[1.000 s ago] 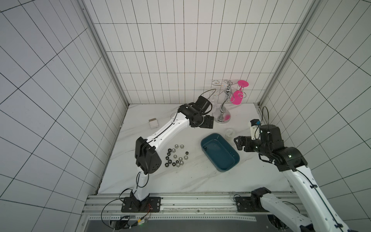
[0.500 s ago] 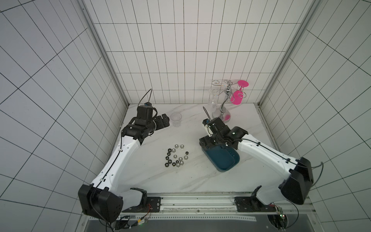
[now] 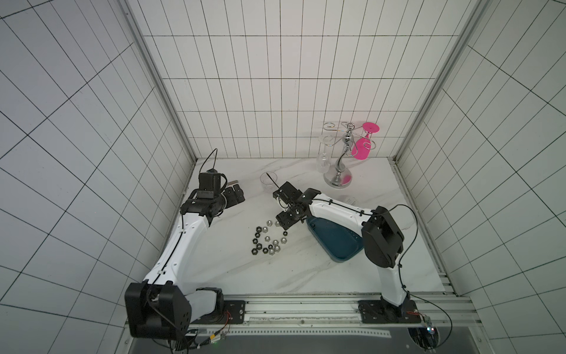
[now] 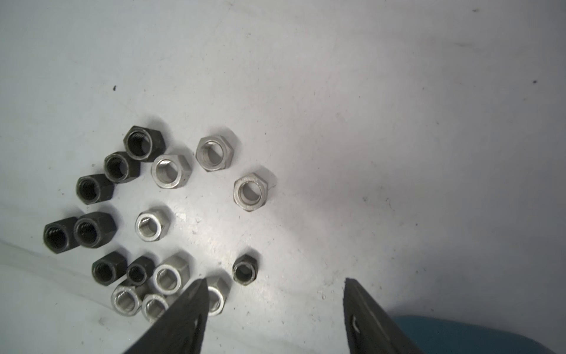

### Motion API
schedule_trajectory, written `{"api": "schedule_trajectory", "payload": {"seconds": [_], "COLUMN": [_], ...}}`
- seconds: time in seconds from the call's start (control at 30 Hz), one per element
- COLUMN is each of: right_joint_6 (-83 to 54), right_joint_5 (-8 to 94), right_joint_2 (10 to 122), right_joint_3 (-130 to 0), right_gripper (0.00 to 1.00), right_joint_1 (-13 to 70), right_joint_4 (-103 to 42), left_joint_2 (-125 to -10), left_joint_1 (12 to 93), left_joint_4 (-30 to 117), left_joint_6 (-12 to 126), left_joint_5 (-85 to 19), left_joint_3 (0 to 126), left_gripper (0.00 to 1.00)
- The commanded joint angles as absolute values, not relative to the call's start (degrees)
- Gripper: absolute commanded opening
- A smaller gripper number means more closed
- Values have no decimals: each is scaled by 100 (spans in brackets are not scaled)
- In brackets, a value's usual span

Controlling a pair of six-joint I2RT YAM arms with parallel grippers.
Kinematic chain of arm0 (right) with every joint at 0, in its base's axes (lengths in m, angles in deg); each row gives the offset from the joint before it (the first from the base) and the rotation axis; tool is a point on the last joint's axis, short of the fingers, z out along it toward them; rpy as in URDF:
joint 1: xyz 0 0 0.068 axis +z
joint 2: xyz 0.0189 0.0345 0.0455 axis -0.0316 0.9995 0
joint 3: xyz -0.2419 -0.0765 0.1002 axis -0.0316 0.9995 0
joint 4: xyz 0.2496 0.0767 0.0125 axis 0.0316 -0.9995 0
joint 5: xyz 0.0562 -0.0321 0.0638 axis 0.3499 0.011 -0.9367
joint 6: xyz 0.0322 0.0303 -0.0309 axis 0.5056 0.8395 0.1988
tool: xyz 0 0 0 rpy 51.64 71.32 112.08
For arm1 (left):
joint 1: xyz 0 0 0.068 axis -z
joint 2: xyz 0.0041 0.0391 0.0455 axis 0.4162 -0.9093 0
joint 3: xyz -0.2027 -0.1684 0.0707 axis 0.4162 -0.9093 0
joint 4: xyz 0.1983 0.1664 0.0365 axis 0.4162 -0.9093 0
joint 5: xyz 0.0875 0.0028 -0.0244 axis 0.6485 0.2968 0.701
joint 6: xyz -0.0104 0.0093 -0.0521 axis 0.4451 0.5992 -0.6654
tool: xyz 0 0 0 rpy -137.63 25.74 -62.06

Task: Put the nuts on the desktop into the storage box
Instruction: Pick up the nut from the center of the board.

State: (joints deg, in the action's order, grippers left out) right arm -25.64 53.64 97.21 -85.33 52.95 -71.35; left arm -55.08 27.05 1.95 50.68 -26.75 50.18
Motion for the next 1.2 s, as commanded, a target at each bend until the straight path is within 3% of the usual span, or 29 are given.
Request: {"api": "schedule_trajectory", "payload": {"seconds": [0.0, 0.5, 0.6, 0.73, 0.93, 1.17], "right_joint_6": [-2740, -2810, -2773, -2751, -2689, -2333], "right_joint_5": [5346, 5319, 5304, 5331, 5541, 5735], "right_joint_2": [10089, 11317, 11395, 11414, 10870, 9225], "right_joint_3": [-8983, -10359, -10362, -10387, -10170, -9390], "right_gripper": [69, 57, 48, 22, 19, 18], "right_joint_1": [5357, 5501, 5507, 5517, 5473, 5150], "right_joint_4": [-7386, -8080, -8076, -8111, -7959, -7692], "left_joint_2": [-5382, -5361, -5314, -5260, -5194, -5180], "left_joint_1": [2646, 2568, 2536, 2512, 2511, 2512], "left_joint_4": [333, 52, 35, 25, 47, 111], "left_joint_6": [5201, 5449, 5477, 5474, 5430, 5377], "left_joint_5": [-2810, -2763, -2740, -2740, -2846, -3413], "left_joint_3": [4954, 4947, 4933, 4924, 4932, 4967], "left_gripper": [98, 99, 99, 99, 99, 98]}}
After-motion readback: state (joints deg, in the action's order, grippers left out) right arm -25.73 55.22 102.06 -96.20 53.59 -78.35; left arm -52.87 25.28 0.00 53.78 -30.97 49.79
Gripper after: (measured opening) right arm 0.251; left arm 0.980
